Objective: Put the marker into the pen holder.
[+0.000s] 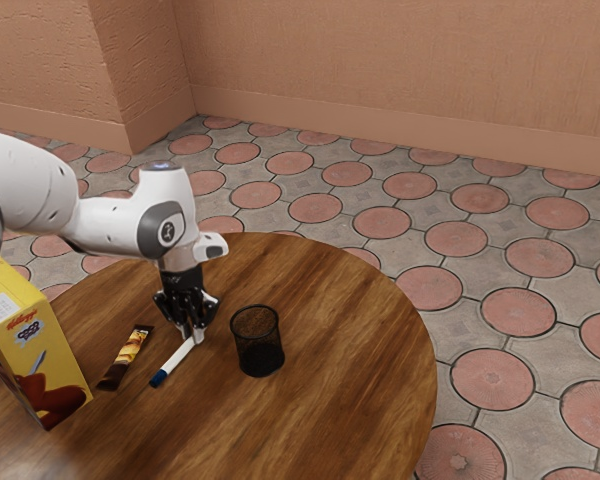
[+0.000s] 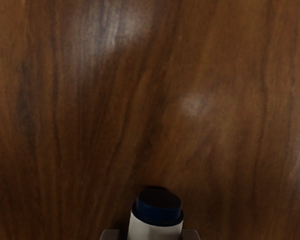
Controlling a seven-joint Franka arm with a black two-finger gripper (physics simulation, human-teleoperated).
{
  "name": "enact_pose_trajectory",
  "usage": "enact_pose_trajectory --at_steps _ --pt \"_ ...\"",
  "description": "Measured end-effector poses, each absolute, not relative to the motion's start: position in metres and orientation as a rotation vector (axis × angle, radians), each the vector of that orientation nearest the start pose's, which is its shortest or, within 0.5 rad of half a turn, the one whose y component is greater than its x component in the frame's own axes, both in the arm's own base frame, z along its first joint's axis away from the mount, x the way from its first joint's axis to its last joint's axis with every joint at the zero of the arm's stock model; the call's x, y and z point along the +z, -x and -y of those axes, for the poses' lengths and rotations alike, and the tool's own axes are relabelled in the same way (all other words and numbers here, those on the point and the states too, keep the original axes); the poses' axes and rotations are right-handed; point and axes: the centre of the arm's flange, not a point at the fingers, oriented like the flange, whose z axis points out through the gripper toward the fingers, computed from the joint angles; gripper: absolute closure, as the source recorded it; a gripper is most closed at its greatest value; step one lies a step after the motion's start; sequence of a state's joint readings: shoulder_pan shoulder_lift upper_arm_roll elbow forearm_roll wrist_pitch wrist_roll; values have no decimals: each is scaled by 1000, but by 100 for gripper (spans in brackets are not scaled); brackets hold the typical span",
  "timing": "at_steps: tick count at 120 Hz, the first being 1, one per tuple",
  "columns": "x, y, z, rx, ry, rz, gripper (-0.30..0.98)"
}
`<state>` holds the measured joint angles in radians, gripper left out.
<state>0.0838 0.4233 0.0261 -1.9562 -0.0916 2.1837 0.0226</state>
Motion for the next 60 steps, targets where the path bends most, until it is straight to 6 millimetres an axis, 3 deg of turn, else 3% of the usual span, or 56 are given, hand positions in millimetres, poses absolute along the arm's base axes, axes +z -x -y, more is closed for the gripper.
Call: enact_pose_trajectory --at_steps 48,60 --pt "244 -593 -61 304 3183 246 71" --pt "270 -596 -54 264 3186 228 73"
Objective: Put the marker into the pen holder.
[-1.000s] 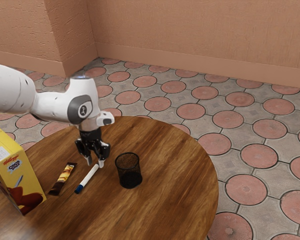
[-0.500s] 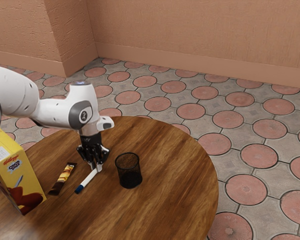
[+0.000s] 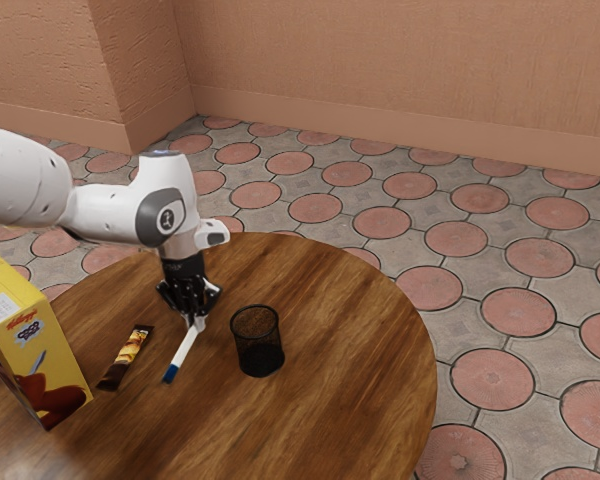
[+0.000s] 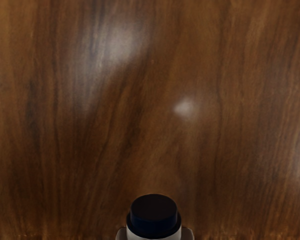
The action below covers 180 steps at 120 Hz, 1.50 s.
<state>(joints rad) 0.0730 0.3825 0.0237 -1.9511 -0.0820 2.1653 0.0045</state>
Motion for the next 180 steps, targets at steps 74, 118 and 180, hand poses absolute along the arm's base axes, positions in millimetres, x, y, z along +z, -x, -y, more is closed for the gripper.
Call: enact_pose_trajectory --at_steps 74,118,180 --pt "460 -635 100 62 3220 -160 73" --pt "436 -656 91 106 3228 -120 73" --pt "396 -636 70 262 3254 -80 65"
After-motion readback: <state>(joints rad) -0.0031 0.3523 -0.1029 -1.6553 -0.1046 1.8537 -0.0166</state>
